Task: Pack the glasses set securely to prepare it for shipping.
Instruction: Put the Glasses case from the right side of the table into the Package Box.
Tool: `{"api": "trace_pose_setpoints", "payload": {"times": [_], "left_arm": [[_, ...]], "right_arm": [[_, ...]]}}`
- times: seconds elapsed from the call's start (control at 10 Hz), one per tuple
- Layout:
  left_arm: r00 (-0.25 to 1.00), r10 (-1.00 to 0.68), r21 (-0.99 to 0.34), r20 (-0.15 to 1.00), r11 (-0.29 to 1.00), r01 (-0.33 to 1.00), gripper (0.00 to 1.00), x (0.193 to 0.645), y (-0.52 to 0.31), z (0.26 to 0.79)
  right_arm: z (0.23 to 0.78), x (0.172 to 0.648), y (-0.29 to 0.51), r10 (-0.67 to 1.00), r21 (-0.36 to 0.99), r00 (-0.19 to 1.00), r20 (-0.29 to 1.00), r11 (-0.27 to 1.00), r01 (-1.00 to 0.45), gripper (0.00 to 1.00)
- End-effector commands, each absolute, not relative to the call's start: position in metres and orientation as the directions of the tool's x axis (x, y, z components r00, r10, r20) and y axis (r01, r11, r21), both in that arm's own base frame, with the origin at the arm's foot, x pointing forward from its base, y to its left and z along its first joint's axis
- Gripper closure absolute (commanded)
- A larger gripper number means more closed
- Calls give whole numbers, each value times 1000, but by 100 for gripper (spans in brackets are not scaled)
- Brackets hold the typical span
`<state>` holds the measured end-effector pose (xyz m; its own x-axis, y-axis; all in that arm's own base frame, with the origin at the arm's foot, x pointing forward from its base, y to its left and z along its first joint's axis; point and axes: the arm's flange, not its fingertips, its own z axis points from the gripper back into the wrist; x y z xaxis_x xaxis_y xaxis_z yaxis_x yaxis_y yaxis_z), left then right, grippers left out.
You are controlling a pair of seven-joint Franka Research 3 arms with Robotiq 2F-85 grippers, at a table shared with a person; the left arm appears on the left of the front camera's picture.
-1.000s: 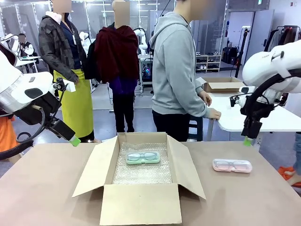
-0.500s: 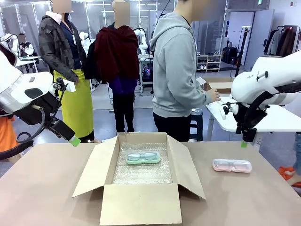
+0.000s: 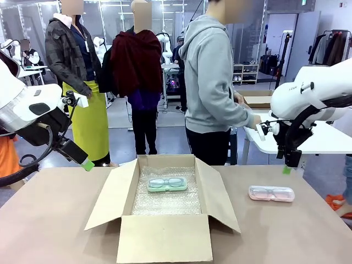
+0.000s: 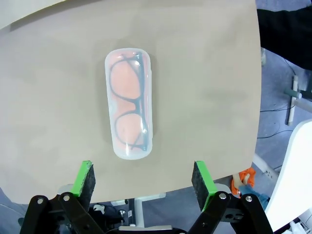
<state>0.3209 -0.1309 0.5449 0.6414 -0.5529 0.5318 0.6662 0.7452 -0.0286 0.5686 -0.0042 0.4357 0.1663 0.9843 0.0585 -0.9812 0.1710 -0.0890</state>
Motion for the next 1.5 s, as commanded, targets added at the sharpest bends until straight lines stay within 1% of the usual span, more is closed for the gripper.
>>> {"api": "trace_pose_setpoints", "payload": {"times": [0.0,0.1,0.3,0.5,0.6,0.7,1.0,1.2,1.4], "left_arm": [[635,-549,-32,543,742,669,0,321,-129,545],[635,-549,-32,543,742,669,0,321,-129,545],[635,-549,-32,543,742,669,0,321,-129,545],[635,-549,-32,543,742,669,0,321,-129,545],[635,-549,-32,543,742,669,0,321,-129,545],[635,-549,-32,543,742,669,0,321,-129,545],[635,-549,-32,543,742,669,0,321,-129,545],[635,-549,-32,543,742,669,0,321,-129,545],[635,-549,-32,543,742,669,0,321,-129,545]], "right_arm": [[414,567,1,990,-111,122,77,130,-985,0],[403,563,5,989,-143,132,60,140,-980,0],[384,558,10,992,-147,112,53,119,-982,0],[362,558,9,993,-126,87,81,97,-987,0],[350,558,10,994,-114,87,71,94,-989,0],[344,557,9,992,-134,84,93,96,-986,0],[324,558,11,992,-108,78,98,89,-990,0],[316,557,12,994,-148,64,92,78,-986,0],[307,558,13,993,-127,68,98,81,-989,0]]}}
